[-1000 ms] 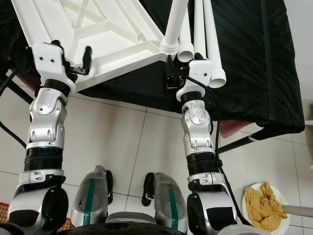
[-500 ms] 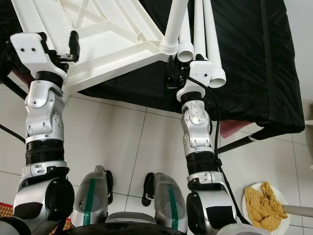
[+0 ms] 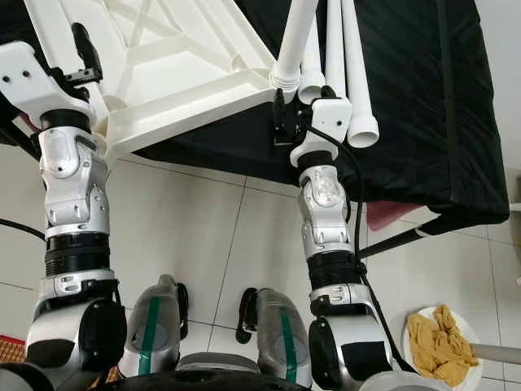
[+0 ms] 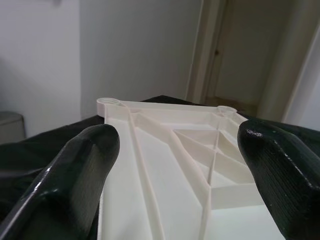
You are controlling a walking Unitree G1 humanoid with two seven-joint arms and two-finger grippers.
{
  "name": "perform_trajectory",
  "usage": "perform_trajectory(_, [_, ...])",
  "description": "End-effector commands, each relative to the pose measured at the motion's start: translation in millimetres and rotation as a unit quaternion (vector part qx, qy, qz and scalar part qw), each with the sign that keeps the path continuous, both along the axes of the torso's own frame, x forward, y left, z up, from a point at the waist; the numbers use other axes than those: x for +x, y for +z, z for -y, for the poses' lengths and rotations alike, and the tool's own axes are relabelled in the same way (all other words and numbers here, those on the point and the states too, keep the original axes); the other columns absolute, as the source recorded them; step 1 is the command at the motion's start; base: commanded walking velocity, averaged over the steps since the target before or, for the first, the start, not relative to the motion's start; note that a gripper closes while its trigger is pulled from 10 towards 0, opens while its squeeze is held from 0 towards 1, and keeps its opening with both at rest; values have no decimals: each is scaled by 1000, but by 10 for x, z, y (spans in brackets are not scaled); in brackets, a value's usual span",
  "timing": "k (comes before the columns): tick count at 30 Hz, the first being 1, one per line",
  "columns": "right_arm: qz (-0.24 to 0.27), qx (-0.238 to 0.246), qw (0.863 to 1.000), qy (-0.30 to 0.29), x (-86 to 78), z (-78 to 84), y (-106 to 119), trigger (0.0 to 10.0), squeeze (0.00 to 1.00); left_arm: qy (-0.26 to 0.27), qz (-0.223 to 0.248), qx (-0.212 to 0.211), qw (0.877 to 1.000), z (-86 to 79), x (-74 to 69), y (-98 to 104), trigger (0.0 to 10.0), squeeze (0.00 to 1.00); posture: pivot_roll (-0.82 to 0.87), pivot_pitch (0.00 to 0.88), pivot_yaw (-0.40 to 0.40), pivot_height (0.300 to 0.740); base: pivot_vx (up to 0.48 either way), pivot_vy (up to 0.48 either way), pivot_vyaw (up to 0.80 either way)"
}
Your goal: Building children table
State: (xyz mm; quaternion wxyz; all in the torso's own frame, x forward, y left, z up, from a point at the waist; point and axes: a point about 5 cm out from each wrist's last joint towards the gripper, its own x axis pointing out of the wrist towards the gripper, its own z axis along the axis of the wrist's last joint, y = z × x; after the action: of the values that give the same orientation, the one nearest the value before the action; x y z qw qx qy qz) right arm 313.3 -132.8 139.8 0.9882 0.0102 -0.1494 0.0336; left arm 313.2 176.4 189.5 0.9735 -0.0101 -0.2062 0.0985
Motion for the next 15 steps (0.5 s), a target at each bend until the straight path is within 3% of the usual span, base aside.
perform_trajectory(1, [0, 4, 1000, -4, -8, 28, -16, 10000, 0, -92, -3, 55, 994, 161, -6, -27, 10000, 0, 92, 39, -60, 740, 0, 0, 0])
perform_trajectory(3, [-6, -1, 1000, -3, -13, 31, -43, 10000, 0, -117, -17, 84, 989, 249, -26, -106, 10000, 0, 92, 42, -60, 740, 0, 0, 0])
perform_trajectory(15, [-36, -15, 999, -15, -30, 92, -159, 10000, 0, -162, -100, 138, 972, 370, -128, -486, 10000, 0, 91, 48, -54, 740, 0, 0, 0])
